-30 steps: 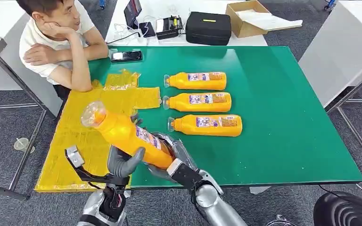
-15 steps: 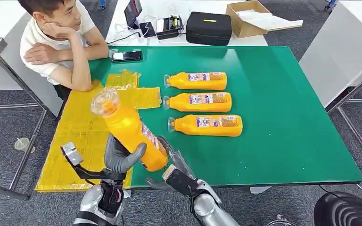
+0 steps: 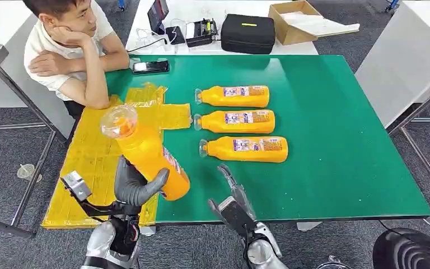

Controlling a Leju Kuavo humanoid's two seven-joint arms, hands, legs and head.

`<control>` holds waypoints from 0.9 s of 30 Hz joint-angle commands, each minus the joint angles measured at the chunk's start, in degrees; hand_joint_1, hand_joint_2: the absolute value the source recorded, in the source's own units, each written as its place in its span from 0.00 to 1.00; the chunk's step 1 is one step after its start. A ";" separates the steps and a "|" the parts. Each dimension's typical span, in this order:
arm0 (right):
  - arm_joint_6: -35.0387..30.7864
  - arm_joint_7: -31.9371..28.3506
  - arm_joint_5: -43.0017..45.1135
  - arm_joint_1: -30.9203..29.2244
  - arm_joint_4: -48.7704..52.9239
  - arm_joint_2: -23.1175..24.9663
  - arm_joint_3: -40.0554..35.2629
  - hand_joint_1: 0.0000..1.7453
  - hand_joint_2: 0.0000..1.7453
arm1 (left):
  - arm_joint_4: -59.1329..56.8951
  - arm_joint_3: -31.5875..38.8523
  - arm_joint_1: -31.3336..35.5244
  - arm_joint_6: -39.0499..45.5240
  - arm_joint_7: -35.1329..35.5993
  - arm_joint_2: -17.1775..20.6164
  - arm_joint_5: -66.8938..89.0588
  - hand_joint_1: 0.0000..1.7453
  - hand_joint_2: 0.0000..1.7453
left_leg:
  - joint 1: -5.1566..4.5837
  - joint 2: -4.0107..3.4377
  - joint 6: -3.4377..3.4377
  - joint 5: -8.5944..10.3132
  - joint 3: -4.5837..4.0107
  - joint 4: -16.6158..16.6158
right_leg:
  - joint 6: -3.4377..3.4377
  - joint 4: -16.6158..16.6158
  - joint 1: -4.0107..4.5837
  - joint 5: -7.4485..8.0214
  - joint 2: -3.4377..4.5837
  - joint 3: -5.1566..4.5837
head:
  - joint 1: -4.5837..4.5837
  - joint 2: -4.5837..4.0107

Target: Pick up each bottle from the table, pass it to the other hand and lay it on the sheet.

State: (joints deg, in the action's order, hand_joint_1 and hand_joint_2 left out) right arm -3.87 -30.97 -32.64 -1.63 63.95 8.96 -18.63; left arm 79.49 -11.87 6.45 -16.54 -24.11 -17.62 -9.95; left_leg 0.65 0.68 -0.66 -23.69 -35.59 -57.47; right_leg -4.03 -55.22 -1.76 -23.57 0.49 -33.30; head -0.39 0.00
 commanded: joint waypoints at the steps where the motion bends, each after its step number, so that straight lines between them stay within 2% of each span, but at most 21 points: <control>1: -12.68 0.20 -11.91 5.72 16.00 3.22 20.38 0.00 0.00 | 6.18 2.37 -1.37 15.38 3.98 -0.23 27.22 1.00 1.00 | -0.02 0.10 -0.02 -0.09 0.05 -0.06 | 0.15 -0.06 0.01 -0.13 -0.18 0.11 | 0.00 0.00; 3: -18.87 -2.09 -15.59 5.93 20.46 5.17 25.93 0.00 0.00 | 7.86 1.16 -0.34 23.90 4.19 1.57 45.32 1.00 1.00 | -0.02 0.09 -0.02 -0.12 0.04 -0.11 | 0.18 -0.10 0.01 -0.16 -0.17 0.11 | 0.00 0.00; 4: -20.18 -4.73 -13.47 6.18 24.39 6.44 28.99 0.00 0.00 | 8.72 0.34 0.43 28.42 8.46 2.70 59.61 1.00 1.00 | -0.05 0.09 -0.01 -0.09 0.00 -0.09 | 0.17 -0.12 -0.02 -0.14 -0.15 0.04 | 0.00 0.00; 6: -20.98 -7.58 -9.54 6.15 28.95 7.62 32.60 0.00 0.00 | 6.70 -0.76 2.20 28.13 16.68 4.28 78.00 1.00 1.00 | -0.05 0.18 0.00 -0.05 -0.11 -0.10 | 0.16 -0.14 -0.03 -0.11 -0.19 -0.04 | 0.00 0.00; 7: -20.51 -7.76 -9.71 5.82 29.53 8.04 33.47 0.00 0.00 | 4.15 -0.63 3.18 27.62 18.30 4.55 81.81 1.00 1.00 | -0.02 0.17 0.01 -0.12 -0.01 -0.16 | 0.25 -0.18 0.02 -0.18 -0.21 0.08 | 0.02 0.00; 8: -17.30 -5.72 -13.20 5.27 28.82 8.23 33.32 0.00 0.00 | 0.53 -0.80 4.39 28.61 20.57 5.59 87.80 1.00 1.00 | -0.09 0.26 0.00 0.01 -0.05 -0.03 | 0.16 -0.11 -0.07 -0.09 -0.27 0.01 | 0.00 0.00; 9: -15.24 -6.44 -12.84 4.32 27.13 8.51 32.53 0.00 1.00 | -4.70 -0.56 6.13 28.72 21.30 6.25 90.39 1.00 1.00 | -0.05 0.21 0.01 0.00 -0.02 0.00 | 0.15 -0.04 -0.03 -0.05 -0.21 0.02 | 0.00 0.00; 12: -14.86 -7.99 -14.19 2.14 20.02 7.08 27.46 0.00 1.00 | -19.84 -0.59 12.01 28.55 22.21 7.81 94.31 1.00 1.00 | 0.01 0.14 0.05 -0.06 0.33 0.03 | 0.40 -0.01 0.08 -0.10 -0.24 0.39 | 0.00 0.00; 13: -15.00 -8.05 -13.94 1.47 18.35 6.79 26.35 0.00 1.00 | -24.29 -0.54 13.96 28.98 23.30 8.15 95.61 1.00 1.00 | -0.02 0.11 0.02 0.02 0.22 0.11 | 0.18 0.08 0.02 0.01 -0.13 0.20 | 0.00 0.00; 15: -15.28 -7.96 -12.55 0.61 16.42 6.36 24.89 0.00 1.00 | -31.69 0.27 17.35 30.83 23.45 8.40 96.77 1.00 1.00 | -0.01 0.17 0.09 0.11 0.29 0.18 | 0.19 0.14 0.04 0.05 -0.18 0.29 | 0.02 0.00; 18: -14.81 -7.77 -11.26 0.39 15.04 5.80 23.97 0.00 1.00 | -36.34 -0.36 20.22 31.94 24.55 9.76 99.95 1.00 1.00 | 0.04 0.14 0.11 0.17 0.17 0.09 | 0.17 0.07 0.06 0.05 -0.13 0.21 | 0.02 0.00; 19: -14.73 -7.81 -11.18 0.34 14.62 5.71 23.85 0.00 1.00 | -37.47 -3.29 21.07 31.40 25.53 11.10 99.95 1.00 1.00 | 0.05 0.09 0.12 0.16 0.26 0.10 | 0.25 0.09 0.08 0.07 -0.10 0.29 | 0.00 0.00; 23: -13.85 -8.80 -9.56 -0.81 11.33 5.44 23.63 0.00 1.00 | -43.72 -2.41 23.13 28.31 22.39 11.78 99.14 1.00 1.00 | 0.06 0.07 0.13 0.14 0.24 0.09 | 0.31 0.07 0.08 0.11 -0.09 0.27 | 0.00 0.00; 25: -13.87 -9.03 -7.98 -1.61 9.93 4.89 23.03 0.00 1.00 | -46.37 1.42 23.66 27.12 19.75 10.94 94.83 0.81 1.00 | 0.09 -0.05 0.14 0.07 0.42 0.10 | 0.45 0.08 0.13 0.07 -0.02 0.42 | 0.02 0.00; 27: -13.93 -9.03 -7.48 -2.16 9.06 4.59 22.73 0.00 1.00 | -47.58 2.90 24.07 25.81 19.03 10.80 93.18 0.44 1.00 | 0.07 -0.03 0.14 0.09 0.33 0.07 | 0.40 0.06 0.11 0.09 -0.02 0.33 | 0.02 0.00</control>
State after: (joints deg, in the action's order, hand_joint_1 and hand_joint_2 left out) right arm -18.14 -39.43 -42.47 0.25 82.07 15.56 5.81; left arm 48.36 -11.96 24.21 12.74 -1.40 -9.16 88.45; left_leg 0.67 0.86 -0.54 -23.51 -35.64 -57.46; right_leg -3.90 -55.26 -1.75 -23.44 0.37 -33.30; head -0.37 0.00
